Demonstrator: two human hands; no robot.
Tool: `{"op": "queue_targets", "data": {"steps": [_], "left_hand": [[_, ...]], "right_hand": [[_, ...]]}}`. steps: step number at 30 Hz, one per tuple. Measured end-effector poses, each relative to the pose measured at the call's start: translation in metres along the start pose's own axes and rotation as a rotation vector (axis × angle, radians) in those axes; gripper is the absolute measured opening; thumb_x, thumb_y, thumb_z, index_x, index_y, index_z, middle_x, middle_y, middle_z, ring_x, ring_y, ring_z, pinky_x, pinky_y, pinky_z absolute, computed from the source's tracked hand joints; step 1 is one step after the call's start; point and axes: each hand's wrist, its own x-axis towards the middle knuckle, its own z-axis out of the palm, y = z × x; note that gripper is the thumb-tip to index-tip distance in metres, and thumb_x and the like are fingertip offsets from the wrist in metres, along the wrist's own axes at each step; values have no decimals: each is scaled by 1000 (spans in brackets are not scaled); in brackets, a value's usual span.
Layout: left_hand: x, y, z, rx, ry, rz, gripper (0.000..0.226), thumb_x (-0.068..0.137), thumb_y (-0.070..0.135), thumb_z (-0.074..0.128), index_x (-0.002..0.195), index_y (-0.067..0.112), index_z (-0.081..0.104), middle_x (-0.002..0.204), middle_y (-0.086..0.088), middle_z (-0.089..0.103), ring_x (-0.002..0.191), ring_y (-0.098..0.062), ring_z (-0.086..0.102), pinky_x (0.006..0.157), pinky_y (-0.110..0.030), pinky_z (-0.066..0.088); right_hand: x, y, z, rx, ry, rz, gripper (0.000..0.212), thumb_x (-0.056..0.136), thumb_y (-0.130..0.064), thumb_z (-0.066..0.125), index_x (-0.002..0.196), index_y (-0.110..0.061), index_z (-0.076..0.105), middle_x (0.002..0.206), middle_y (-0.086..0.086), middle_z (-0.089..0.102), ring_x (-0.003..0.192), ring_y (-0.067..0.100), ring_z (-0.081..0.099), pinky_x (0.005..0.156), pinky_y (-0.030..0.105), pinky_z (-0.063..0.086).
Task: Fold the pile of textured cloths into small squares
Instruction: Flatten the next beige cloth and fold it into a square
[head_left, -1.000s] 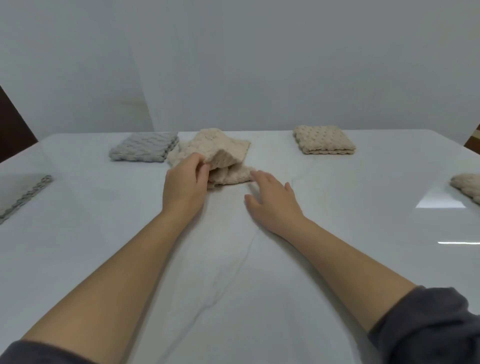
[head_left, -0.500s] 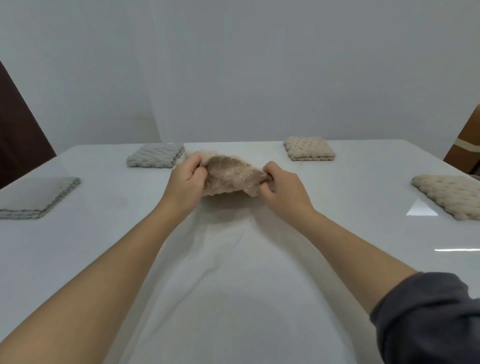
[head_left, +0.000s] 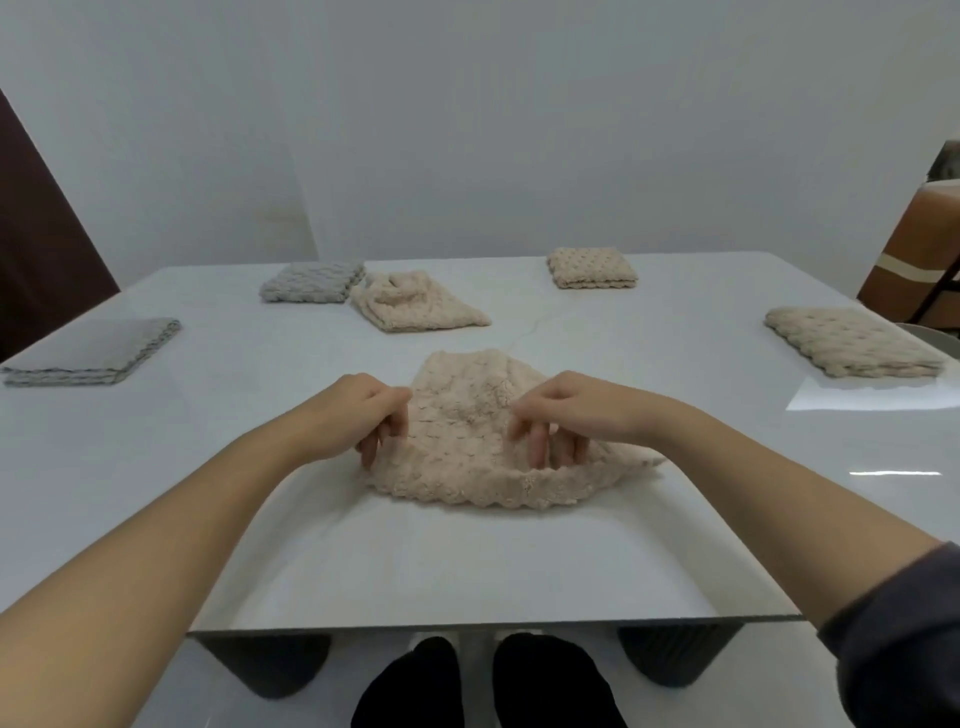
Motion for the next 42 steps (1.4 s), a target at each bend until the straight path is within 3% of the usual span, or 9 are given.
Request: {"op": "queue_targets", "data": {"steps": [4, 9, 14, 19, 23, 26, 29, 35, 42], "left_hand": [[10, 10, 6, 173, 272, 45, 27, 94, 22, 45, 79, 19, 67, 70, 5, 70, 65, -15, 66, 65, -32, 52], [49, 11, 28, 379, 381, -186, 31, 93, 26, 48, 122, 17, 50, 114, -1, 58, 99, -20, 56, 79, -36, 49], [82, -5, 37, 516, 371, -356, 27, 92, 38, 44, 95, 16, 60, 88, -2, 64, 82, -22, 57, 75, -34, 39], [92, -24, 23, 551, 529, -379, 17, 96, 23, 37, 100, 16, 52, 96, -4, 61, 82, -23, 50, 81, -37, 34], [97, -26, 13, 423, 620, -300, 19, 99, 25, 38, 103, 9, 46, 91, -10, 58, 75, -26, 52, 62, -35, 40], [102, -19, 10, 241, 644, -294, 13, 96, 17, 43, 108, 10, 40, 89, -9, 54, 72, -24, 51, 56, -34, 37], [99, -26, 5, 271, 659, -389, 32, 90, 7, 46, 119, 15, 35, 91, -7, 55, 72, -24, 53, 55, -33, 36], [89, -32, 2, 460, 559, -360, 52, 90, 13, 50, 139, 11, 34, 138, -13, 39, 116, -33, 47, 85, -43, 44], [80, -6, 26, 603, 30, 51, 67, 99, 55, 26, 156, 24, 8, 163, 0, -4, 149, -19, -7, 121, -45, -1]], "right_hand": [[19, 18, -8, -237, 524, -39, 20, 97, -20, 49, 97, -17, 69, 97, -2, 71, 75, 14, 65, 68, 29, 49], [55, 35, -2, -397, 536, 107, 36, 98, -24, 47, 133, -19, 52, 125, 1, 59, 109, 19, 57, 91, 39, 49], [79, 36, -5, -362, 571, 149, 35, 95, -26, 52, 130, -21, 49, 109, 1, 63, 97, 19, 59, 81, 38, 52], [85, 51, -18, -389, 615, 200, 34, 89, -13, 52, 122, -14, 52, 99, 5, 63, 92, 24, 58, 75, 37, 51], [92, 52, -17, -484, 728, 100, 43, 93, -27, 49, 135, -19, 48, 125, 4, 58, 111, 23, 55, 88, 38, 44], [99, 43, -7, -566, 485, -38, 54, 100, -39, 41, 150, -21, 31, 153, 1, 36, 142, 21, 29, 115, 49, 18], [101, 49, -4, -697, 242, 82, 58, 104, -47, 23, 156, -23, 13, 164, -5, 6, 151, 19, 2, 117, 59, -3], [95, 65, -25, -855, 421, 374, 58, 103, -41, 14, 153, -12, 20, 163, 1, 7, 150, 26, -1, 113, 65, -3], [97, 38, 6, -685, 336, 225, 68, 101, -53, 16, 156, -13, 4, 164, 7, -6, 150, 29, -10, 119, 54, -4]]}}
